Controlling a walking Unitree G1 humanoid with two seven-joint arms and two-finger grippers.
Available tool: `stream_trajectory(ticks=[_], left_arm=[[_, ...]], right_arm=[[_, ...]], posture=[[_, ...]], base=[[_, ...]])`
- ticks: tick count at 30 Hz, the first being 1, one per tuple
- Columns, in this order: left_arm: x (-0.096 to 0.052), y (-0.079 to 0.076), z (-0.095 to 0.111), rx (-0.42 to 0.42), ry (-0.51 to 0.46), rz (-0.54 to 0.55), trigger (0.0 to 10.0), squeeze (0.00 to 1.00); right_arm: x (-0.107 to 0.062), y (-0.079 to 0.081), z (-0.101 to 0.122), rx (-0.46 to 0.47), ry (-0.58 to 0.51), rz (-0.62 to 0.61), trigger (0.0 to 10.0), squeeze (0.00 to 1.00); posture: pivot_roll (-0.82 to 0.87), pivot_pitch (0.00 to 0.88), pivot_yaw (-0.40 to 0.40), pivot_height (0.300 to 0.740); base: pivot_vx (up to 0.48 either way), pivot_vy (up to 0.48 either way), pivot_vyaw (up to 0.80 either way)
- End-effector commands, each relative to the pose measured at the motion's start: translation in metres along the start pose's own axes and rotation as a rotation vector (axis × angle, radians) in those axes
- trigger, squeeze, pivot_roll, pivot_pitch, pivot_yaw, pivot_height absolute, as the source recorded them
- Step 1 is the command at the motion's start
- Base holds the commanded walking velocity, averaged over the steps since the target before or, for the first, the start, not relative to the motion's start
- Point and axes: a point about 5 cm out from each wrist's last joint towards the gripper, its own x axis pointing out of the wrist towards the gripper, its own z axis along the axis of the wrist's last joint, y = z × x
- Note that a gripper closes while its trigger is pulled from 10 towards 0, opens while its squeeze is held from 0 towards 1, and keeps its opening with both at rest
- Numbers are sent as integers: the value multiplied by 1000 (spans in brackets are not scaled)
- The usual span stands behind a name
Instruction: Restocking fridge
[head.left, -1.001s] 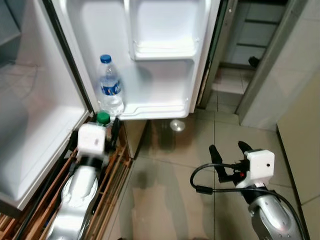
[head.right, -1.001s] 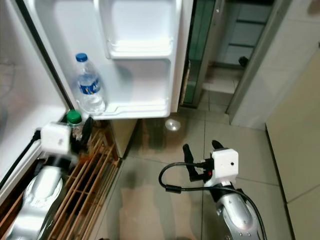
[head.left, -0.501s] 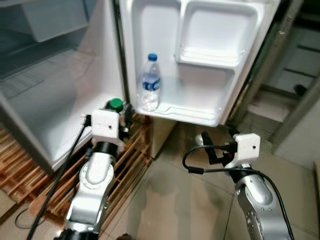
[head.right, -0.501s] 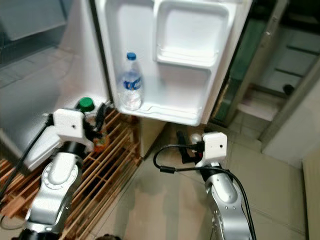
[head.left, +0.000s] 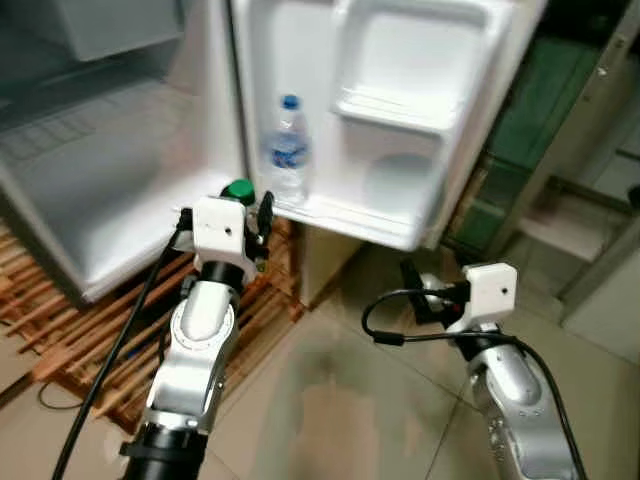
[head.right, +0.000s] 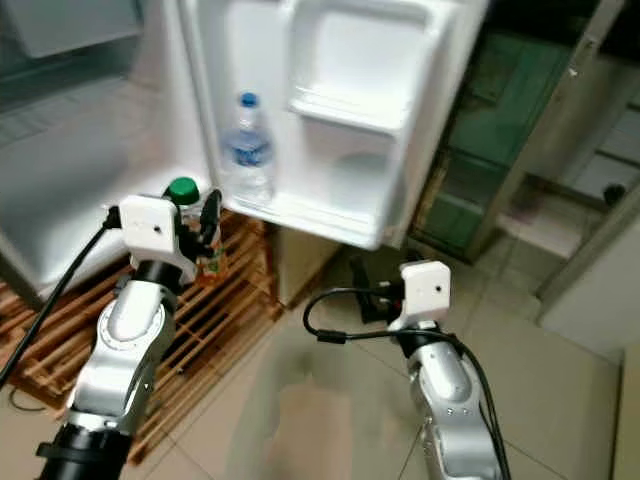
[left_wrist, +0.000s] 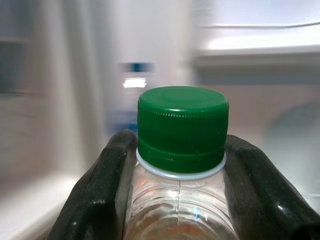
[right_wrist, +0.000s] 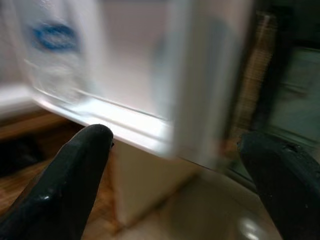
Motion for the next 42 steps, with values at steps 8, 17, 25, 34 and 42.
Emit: stream_trajectory(ticks=[8,17,25,34,42], left_arm=[[5,2,4,27,-19,-22,10000,0],[4,-4,6,-5,-41,-51,10000,0],[3,-1,18,-38,-103,23,10000,0],[2,10,32,-74,-152,116,10000,0],[6,9,43,-50,-179,134,10000,0]], right_arm=[[3,1,4,-10,-31,21,10000,0],[1,-13,-5,-62,-11,-70,10000,0],[5,-6,-5,-52,-25,-30,10000,0],[3,5,7,-51,-59,-6,10000,0],[4,8,14,-50,-69,18,10000,0]], posture=[[-146,0,10,740],[-146,0,5,740],[-138,0,3,740],[-134,0,2,740],[-137,0,-1,740]], base=[[0,0,0],[0,0,0],[470,0,0],[418,109,0],[40,405,0]])
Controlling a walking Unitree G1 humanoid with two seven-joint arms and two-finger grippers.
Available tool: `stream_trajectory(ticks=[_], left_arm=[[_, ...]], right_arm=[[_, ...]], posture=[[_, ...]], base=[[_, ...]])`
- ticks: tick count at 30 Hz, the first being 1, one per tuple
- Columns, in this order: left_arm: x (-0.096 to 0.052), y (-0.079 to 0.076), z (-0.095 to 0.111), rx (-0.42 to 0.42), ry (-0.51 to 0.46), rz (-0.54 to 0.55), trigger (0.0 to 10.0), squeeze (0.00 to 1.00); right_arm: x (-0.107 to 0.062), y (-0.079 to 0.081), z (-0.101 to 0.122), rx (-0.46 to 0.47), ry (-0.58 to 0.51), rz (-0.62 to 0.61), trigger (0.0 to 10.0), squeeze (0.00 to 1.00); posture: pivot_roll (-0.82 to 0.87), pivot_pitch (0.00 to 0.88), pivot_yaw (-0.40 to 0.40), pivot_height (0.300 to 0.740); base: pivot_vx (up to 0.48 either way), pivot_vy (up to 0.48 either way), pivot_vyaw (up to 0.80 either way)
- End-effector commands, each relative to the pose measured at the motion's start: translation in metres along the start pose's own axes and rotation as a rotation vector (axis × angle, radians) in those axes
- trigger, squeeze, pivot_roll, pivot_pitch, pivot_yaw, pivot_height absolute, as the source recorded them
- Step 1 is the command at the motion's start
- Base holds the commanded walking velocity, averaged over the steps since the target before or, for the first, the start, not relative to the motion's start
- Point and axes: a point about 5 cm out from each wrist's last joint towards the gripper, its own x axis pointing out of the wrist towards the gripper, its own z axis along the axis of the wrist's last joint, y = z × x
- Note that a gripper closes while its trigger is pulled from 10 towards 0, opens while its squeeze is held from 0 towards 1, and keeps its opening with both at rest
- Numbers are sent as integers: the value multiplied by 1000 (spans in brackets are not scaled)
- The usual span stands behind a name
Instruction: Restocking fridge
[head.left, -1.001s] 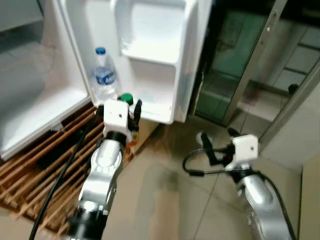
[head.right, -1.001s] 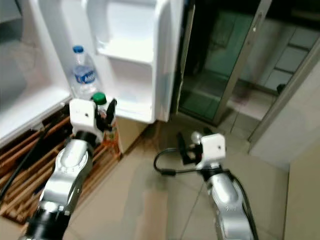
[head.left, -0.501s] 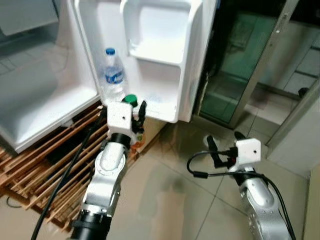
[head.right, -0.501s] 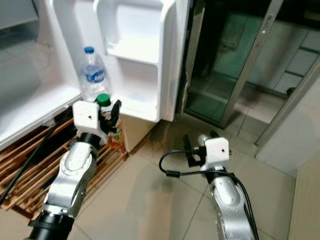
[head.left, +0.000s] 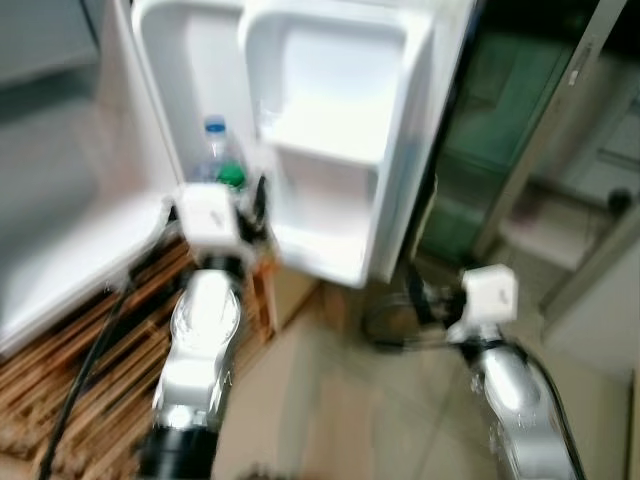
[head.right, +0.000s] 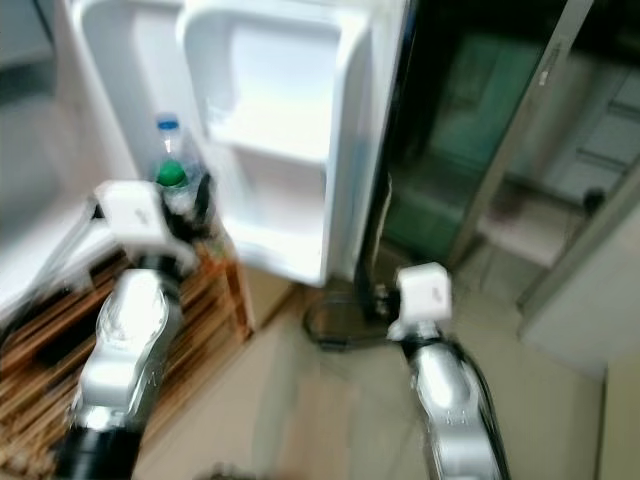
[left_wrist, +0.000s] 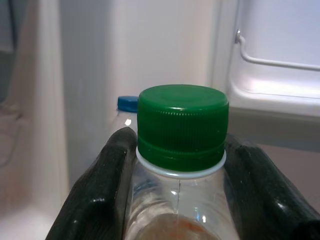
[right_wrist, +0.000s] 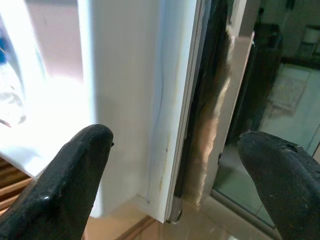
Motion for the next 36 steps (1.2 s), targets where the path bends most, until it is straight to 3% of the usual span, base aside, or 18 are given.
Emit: stream_trajectory(ticks=[1,4,7,10,13,15,16,17,18,21,24,25,27,31,33,36], left_arm=[[3,-15,17,14,-75,-42,10000,0],[6,-16,25,-4,-101,-56,10000,0],[9,-11,32,-3,-108,-54,10000,0],[8,-6,30,-14,-93,-51,10000,0],[9,-5,26,-8,-83,-50,10000,0],[13,-6,21,-12,-62,-53,10000,0],[18,-11,13,4,-23,-74,10000,0],[18,-11,13,4,-23,-74,10000,0],[21,-16,5,35,18,-100,10000,0],[19,-17,-3,38,62,-132,10000,0],[3,-12,-10,105,92,-210,10000,0],[3,-12,-10,105,92,-210,10000,0],[-24,5,-23,158,171,-263,10000,0],[-69,19,-33,251,253,-364,10000,0],[-88,19,-33,247,283,-395,10000,0],[-99,23,-34,206,323,-375,10000,0]], right_arm=[[-3,-4,1,-4,11,3,10000,0],[-6,-3,5,-19,16,26,10000,0],[-29,-7,4,-43,78,58,10000,0],[-72,-22,-10,-59,194,24,10000,0],[-76,-22,-9,-64,192,23,10000,0],[-71,-13,-3,-59,157,23,10000,0],[-59,2,6,-65,108,38,10000,0],[-59,2,6,-65,108,38,10000,0],[-50,13,13,-56,74,36,10000,0],[-46,32,21,-31,36,28,10000,0],[-50,62,31,21,4,16,10000,0],[-50,62,31,21,4,16,10000,0],[-66,90,35,33,24,23,10000,0],[-76,120,39,56,63,5,10000,0],[-74,134,48,63,56,-9,10000,0],[-77,146,58,60,59,-8,10000,0]], posture=[[-137,0,-1,740],[-143,0,-3,740],[-151,0,-13,740],[-165,0,-12,740],[-172,0,-7,740],[-175,0,-2,740],[-177,0,2,740],[-177,0,2,740],[-178,0,4,740],[-178,0,11,740],[-171,0,14,740],[-171,0,14,740],[-165,0,17,740],[-147,0,24,740],[-142,0,24,740],[-137,0,19,740]], base=[[0,0,0],[0,0,0],[0,0,0],[0,0,0],[0,0,0],[0,0,0],[0,0,0],[0,0,0],[0,0,0],[0,0,0],[0,0,0],[0,0,0],[0,0,0],[0,0,0],[0,0,0],[0,0,0]])
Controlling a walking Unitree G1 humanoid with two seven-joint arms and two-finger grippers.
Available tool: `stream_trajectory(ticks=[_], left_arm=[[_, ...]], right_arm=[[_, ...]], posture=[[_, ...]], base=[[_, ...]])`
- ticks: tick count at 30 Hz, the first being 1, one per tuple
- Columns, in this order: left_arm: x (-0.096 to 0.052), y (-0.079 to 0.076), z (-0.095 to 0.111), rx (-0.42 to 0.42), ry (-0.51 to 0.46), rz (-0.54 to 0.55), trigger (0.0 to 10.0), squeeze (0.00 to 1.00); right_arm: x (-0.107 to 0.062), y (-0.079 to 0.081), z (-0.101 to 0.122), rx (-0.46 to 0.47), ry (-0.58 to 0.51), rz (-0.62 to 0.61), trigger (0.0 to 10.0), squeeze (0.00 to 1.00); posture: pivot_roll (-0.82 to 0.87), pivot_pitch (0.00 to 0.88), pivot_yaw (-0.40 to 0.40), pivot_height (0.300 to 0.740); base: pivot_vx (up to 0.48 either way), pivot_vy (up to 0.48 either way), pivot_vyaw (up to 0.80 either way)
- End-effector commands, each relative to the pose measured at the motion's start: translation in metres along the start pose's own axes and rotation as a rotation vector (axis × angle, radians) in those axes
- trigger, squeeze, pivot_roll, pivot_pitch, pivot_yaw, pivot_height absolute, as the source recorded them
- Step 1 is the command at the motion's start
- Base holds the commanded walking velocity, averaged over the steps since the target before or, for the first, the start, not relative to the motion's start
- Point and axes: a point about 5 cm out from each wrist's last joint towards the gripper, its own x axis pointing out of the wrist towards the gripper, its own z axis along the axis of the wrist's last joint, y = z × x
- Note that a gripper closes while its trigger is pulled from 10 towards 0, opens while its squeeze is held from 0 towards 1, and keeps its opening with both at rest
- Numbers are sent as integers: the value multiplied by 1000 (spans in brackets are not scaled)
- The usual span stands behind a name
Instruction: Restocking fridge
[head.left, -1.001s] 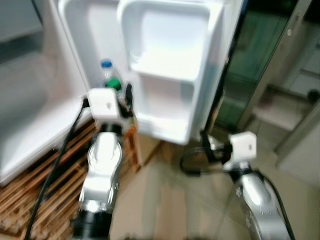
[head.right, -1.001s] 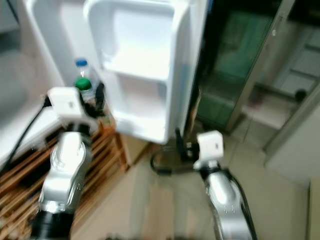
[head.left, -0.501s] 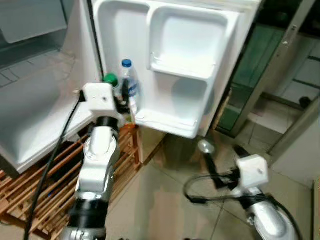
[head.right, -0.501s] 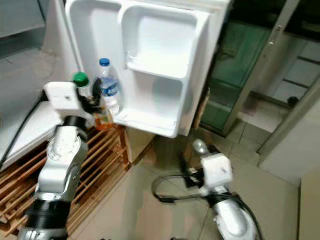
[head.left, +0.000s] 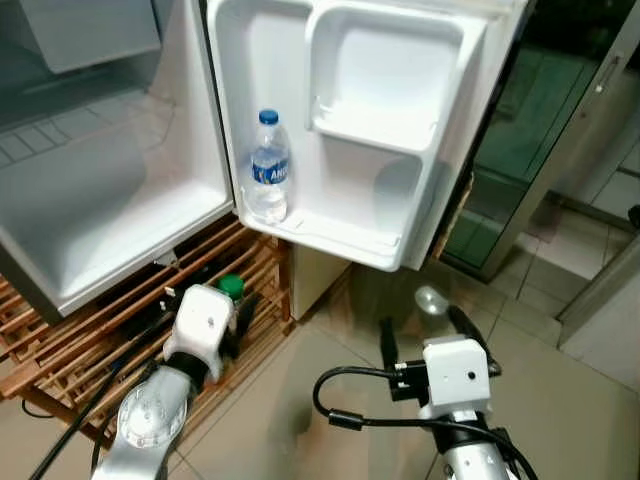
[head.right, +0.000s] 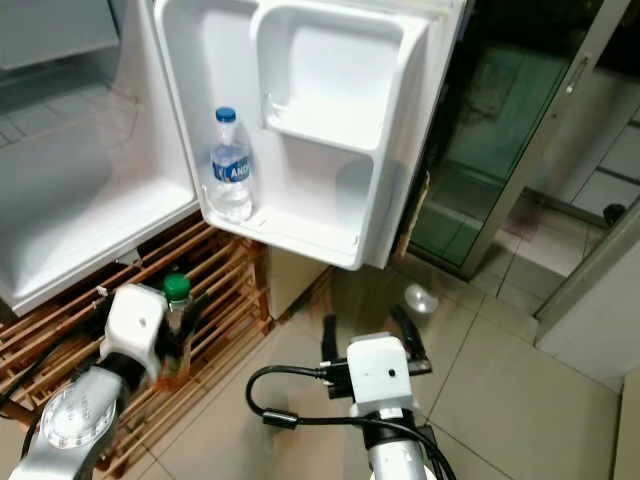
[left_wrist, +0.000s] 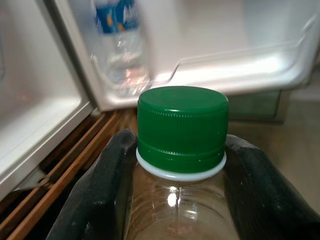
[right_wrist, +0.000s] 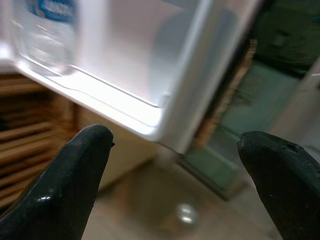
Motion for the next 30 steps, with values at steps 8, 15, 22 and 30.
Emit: stream_trajectory(ticks=[8,15,22,30], left_arm=[[-19,16,-4,-51,-70,101,10000,0],[-9,27,15,-97,-141,192,10000,0],[-3,27,28,-128,-187,229,10000,0],[-1,28,36,-140,-206,244,10000,0]], right_arm=[[-32,92,77,229,-73,184,10000,0],[-28,123,115,240,-120,210,10000,0],[-29,46,73,202,-108,183,10000,0],[-27,45,75,192,-108,196,10000,0]], posture=[[-135,0,8,740],[-133,0,8,740],[-134,0,6,740],[-135,0,3,740]], base=[[0,0,0],[398,0,0],[476,0,0],[454,0,0]])
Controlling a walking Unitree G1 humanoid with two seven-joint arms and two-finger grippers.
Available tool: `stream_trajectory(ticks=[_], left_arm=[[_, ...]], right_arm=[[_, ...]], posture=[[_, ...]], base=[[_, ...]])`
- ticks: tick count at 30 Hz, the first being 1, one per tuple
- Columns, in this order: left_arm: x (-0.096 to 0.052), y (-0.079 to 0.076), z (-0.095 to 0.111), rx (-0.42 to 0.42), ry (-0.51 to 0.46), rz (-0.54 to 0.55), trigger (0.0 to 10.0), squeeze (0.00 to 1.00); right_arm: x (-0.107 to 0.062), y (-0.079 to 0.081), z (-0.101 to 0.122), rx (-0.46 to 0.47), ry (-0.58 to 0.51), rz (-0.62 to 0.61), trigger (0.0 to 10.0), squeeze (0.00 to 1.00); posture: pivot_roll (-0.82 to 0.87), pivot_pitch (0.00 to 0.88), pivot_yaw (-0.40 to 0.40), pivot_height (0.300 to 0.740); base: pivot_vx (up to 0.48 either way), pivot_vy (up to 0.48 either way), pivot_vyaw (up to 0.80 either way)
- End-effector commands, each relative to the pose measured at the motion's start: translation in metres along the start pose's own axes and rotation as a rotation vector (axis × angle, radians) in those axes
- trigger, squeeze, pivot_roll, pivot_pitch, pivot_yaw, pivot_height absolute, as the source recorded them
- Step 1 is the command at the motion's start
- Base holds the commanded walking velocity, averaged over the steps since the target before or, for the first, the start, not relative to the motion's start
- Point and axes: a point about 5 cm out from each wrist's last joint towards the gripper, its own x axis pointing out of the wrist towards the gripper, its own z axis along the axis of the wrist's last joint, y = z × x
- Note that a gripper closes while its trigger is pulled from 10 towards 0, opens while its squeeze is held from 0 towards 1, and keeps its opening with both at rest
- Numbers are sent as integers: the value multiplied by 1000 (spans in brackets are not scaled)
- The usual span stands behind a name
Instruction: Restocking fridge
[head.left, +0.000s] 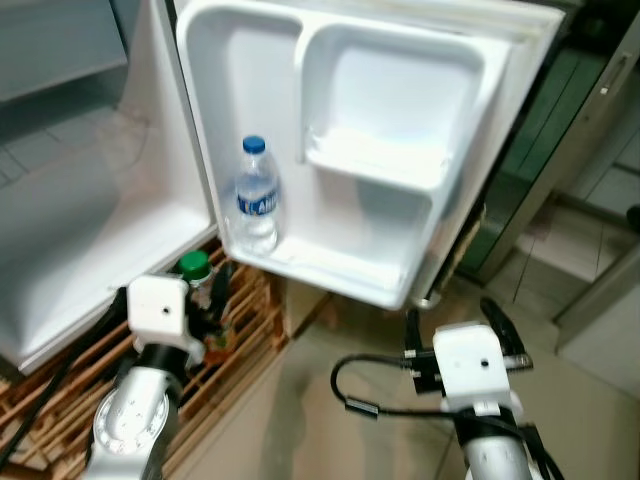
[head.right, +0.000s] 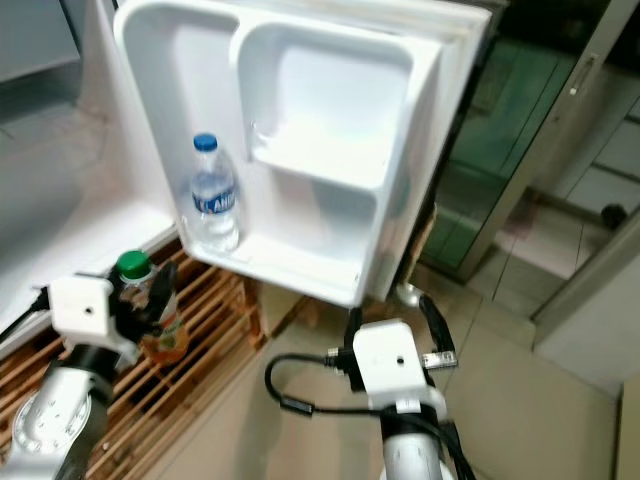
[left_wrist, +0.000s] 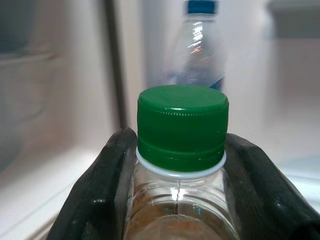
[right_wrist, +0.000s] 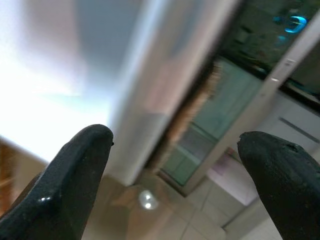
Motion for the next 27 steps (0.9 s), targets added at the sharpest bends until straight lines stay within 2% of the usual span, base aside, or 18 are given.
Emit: stream_trajectory(ticks=[1,3,12,15,21,22,24,25,26,27], left_arm=[[3,-11,13,-23,-54,-40,10000,0],[3,-11,14,-21,-58,-36,10000,0],[11,-16,22,-8,-92,-60,10000,0],[22,-20,29,-45,-111,-86,10000,0],[55,-35,35,-93,-132,-107,10000,0],[55,-35,35,-93,-132,-107,10000,0],[79,-53,30,-144,-136,-121,10000,0],[79,-53,30,-144,-136,-121,10000,0],[93,-72,32,-147,-167,-158,10000,0],[97,-79,33,-137,-188,-172,10000,0]], right_arm=[[-26,52,55,281,-136,225,10000,0],[-27,52,55,285,-134,232,10000,0],[-27,51,53,290,-113,250,10000,0],[-26,52,55,294,-113,263,10000,0],[-25,53,57,301,-106,288,10000,0],[-25,53,57,301,-106,288,10000,0],[-25,54,58,304,-103,297,10000,0],[-25,54,58,304,-103,297,10000,0],[-24,54,59,306,-104,303,10000,0],[-24,54,60,306,-105,305,10000,0]], posture=[[-135,0,3,740],[-134,0,2,740],[-137,0,2,740],[-143,0,4,740],[-163,0,7,740],[-163,0,7,740],[-177,0,6,740],[-177,0,6,740],[-193,0,6,740],[-193,0,6,740]], base=[[431,0,0],[398,270,0],[0,0,0],[0,0,0],[0,0,0],[0,0,0],[0,0,0],[0,0,0],[0,0,0],[0,0,0]])
